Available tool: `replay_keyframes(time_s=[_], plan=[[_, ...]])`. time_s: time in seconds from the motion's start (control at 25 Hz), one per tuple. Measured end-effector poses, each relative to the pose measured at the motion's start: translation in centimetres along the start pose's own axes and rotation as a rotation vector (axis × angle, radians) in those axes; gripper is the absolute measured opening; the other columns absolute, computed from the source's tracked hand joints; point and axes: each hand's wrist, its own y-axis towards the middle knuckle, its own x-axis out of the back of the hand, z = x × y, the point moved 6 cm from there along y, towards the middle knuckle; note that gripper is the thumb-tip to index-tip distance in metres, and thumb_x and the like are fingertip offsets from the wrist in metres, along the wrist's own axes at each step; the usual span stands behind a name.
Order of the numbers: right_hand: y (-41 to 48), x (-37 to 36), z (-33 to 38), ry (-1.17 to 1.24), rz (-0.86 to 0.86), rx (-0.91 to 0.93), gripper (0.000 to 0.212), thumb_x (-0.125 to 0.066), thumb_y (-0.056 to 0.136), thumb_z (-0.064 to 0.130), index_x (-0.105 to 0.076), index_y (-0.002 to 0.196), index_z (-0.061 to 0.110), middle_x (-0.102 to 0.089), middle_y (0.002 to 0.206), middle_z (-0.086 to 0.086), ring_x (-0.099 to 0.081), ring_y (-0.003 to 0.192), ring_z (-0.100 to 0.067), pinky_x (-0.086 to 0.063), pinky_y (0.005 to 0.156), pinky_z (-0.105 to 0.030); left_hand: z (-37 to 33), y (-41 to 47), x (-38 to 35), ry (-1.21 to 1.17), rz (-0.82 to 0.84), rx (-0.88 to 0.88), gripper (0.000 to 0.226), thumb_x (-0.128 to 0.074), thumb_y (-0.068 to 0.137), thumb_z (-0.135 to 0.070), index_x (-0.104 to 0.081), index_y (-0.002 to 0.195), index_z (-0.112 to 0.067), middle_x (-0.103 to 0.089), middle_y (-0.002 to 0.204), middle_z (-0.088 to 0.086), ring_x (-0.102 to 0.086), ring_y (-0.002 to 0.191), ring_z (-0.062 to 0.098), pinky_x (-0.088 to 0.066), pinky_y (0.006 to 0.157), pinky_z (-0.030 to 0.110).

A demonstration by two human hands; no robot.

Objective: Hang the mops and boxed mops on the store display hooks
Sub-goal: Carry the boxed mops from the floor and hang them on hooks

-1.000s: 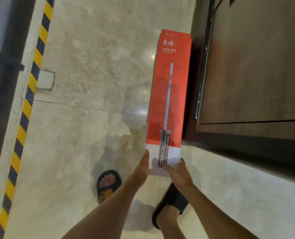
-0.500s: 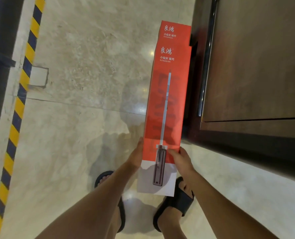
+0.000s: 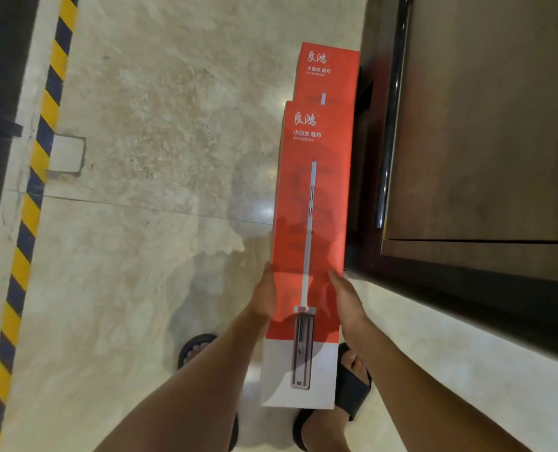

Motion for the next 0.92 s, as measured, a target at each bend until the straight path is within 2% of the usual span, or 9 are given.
replay_keyframes(time_s=[0.12,0.2,0.28,0.4,0.48,0.64,0.72,0.8,0.92], plan=[[-1.6,-0.7,-2.2,-0.011,0.043,-0.041,0.078,-0.037,0.079,0.093,-0.066,0.130,0.041,-0.074,0.127,0.006,-0.069,0.118,-0.024,-0.045,0.113,-0.058,0.5,-0.7,2.4,0.037,-0.213,-0.025,0.081,-0.023,0.102,-0.069,-0.058,0.139,-0.006,-0.070,0.125,0.024,-0.077,0.096,0.028,-0.065,0.085,0.040],[-2.2,-1.1,-2.5,0.006,0.059,-0.040,0.084,-0.032,0.073,0.100,-0.066,0.127,0.045,-0.075,0.125,0.010,-0.070,0.118,-0.023,-0.046,0.112,-0.060,0.6,-1.0,3.8,0.108,-0.302,0.045,0.106,-0.036,0.079,-0.096,-0.053,0.148,-0.017,-0.058,0.147,0.020,-0.065,0.125,0.036,-0.053,0.107,0.056],[-3.7,-1.8,-1.3,0.006,0.084,0.004,0.084,-0.030,0.074,0.101,-0.065,0.127,0.047,-0.075,0.124,0.012,-0.071,0.116,-0.021,-0.047,0.111,-0.060,0.9,-0.8,5.6,0.165,-0.417,0.098,0.128,-0.044,0.054,-0.108,-0.047,0.152,-0.026,-0.051,0.154,0.009,-0.050,0.142,0.037,-0.041,0.117,0.059],[-7.5,-2.6,1.8,0.030,0.097,0.052,0.083,-0.032,0.077,0.099,-0.063,0.132,0.046,-0.075,0.126,0.011,-0.071,0.117,-0.020,-0.048,0.111,-0.059,-5.4,-5.9,1.9,0.280,-0.310,-0.059,0.099,-0.055,0.071,-0.096,-0.066,0.134,-0.020,-0.071,0.131,0.011,-0.069,0.120,0.038,-0.051,0.106,0.060],[-10.9,-3.2,4.3,0.032,0.114,0.072,0.078,-0.033,0.083,0.094,-0.059,0.138,0.045,-0.071,0.133,0.010,-0.067,0.125,-0.019,-0.044,0.116,-0.056,-9.1,-9.6,0.4,0.323,-0.321,-0.148,0.072,-0.068,0.078,-0.078,-0.072,0.117,-0.018,-0.080,0.107,0.009,-0.079,0.096,0.030,-0.062,0.091,0.050],[-18.8,-4.3,9.5,0.039,0.137,0.162,0.101,-0.040,0.067,0.104,-0.050,0.148,0.046,-0.058,0.150,0.013,-0.053,0.141,-0.018,-0.034,0.123,-0.055,-14.8,-17.7,-1.5,0.395,-0.324,-0.233,0.087,-0.081,0.061,-0.081,-0.068,0.121,-0.020,-0.080,0.107,0.006,-0.080,0.092,0.028,-0.064,0.088,0.051],[-23.8,-4.6,12.3,0.061,0.136,0.195,0.114,-0.045,0.058,0.106,-0.045,0.153,0.042,-0.052,0.155,0.011,-0.047,0.146,-0.018,-0.030,0.126,-0.055,-17.9,-23.7,-3.1,0.400,-0.313,-0.279,0.064,-0.080,0.074,-0.067,-0.064,0.117,-0.023,-0.079,0.106,0.003,-0.079,0.089,0.024,-0.065,0.080,0.044],[-30.7,-5.2,16.0,0.067,0.164,0.196,0.100,-0.051,0.074,0.093,-0.045,0.154,0.033,-0.051,0.156,0.007,-0.046,0.145,-0.017,-0.028,0.127,-0.052,-20.4,-29.8,-4.2,0.371,-0.379,-0.315,0.036,-0.078,0.087,-0.047,-0.057,0.110,-0.028,-0.073,0.102,-0.005,-0.074,0.085,0.014,-0.061,0.068,0.027],[-38.2,-5.8,19.4,0.063,0.233,0.230,0.053,-0.046,0.105,0.054,-0.046,0.151,0.028,-0.054,0.149,0.005,-0.052,0.136,-0.016,-0.038,0.119,-0.044,-23.4,-36.9,-5.4,0.383,-0.439,-0.395,0.048,-0.079,0.088,-0.043,-0.050,0.122,-0.025,-0.067,0.107,-0.008,-0.069,0.089,0.007,-0.055,0.068,0.020]])
